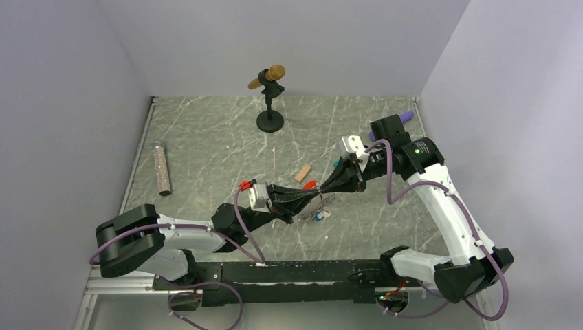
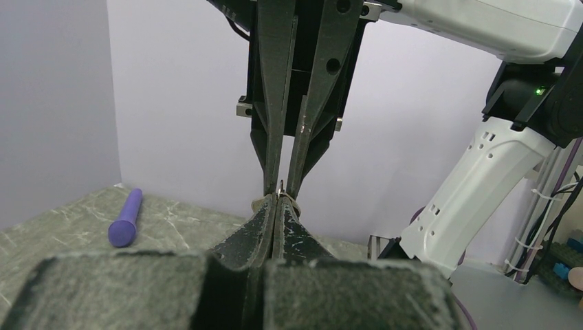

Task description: Put the keys on the keyring

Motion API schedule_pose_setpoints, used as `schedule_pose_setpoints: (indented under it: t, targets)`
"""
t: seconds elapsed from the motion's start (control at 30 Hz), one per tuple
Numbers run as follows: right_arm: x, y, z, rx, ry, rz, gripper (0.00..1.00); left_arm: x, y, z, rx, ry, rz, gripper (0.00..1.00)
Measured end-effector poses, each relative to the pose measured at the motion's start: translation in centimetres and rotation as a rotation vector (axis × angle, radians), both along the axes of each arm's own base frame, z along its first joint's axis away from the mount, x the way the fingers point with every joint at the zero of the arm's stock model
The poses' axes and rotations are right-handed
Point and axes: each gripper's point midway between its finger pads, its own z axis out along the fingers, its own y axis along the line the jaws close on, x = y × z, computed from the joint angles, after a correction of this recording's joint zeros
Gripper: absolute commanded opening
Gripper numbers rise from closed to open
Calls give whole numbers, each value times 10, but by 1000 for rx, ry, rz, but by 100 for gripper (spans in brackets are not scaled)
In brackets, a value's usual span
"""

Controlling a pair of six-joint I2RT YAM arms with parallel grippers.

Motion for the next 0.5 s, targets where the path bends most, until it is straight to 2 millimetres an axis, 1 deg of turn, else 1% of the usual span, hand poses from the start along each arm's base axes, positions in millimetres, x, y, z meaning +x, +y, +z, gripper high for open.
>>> schedule_pose_setpoints:
  t: [0.03, 0.13, 0.3, 0.33, 0.37, 0.4, 0.43, 0.47, 0.5]
  targets:
    - [0, 0, 0, 0, 1, 0, 11, 0, 0, 0, 0, 0, 0, 0]
    - [-1, 0, 1, 5, 6, 3, 1, 0, 0, 0, 0, 1, 1, 0]
    - [-1, 0, 1, 9, 10, 7, 0, 0, 0, 0, -1, 1, 2, 0]
    - [-1, 0, 0, 9, 12, 8, 0, 0, 0, 0, -1, 1, 2, 4]
    - [-1, 0, 0, 8, 12, 8, 0, 1, 0, 0, -1, 1, 2, 13]
    - [-1, 0, 0, 8, 11, 9, 0, 1, 0, 0, 0, 0, 3, 26]
    - [-1, 0, -1, 7, 11, 10, 0, 1, 0, 0, 2, -3, 4, 36]
    - [-1, 0, -2, 3, 9, 10, 0, 0, 1, 0, 2, -7, 5, 43]
    - [0, -1, -3, -4, 6, 9, 0, 0, 2, 1, 0, -13, 9, 47]
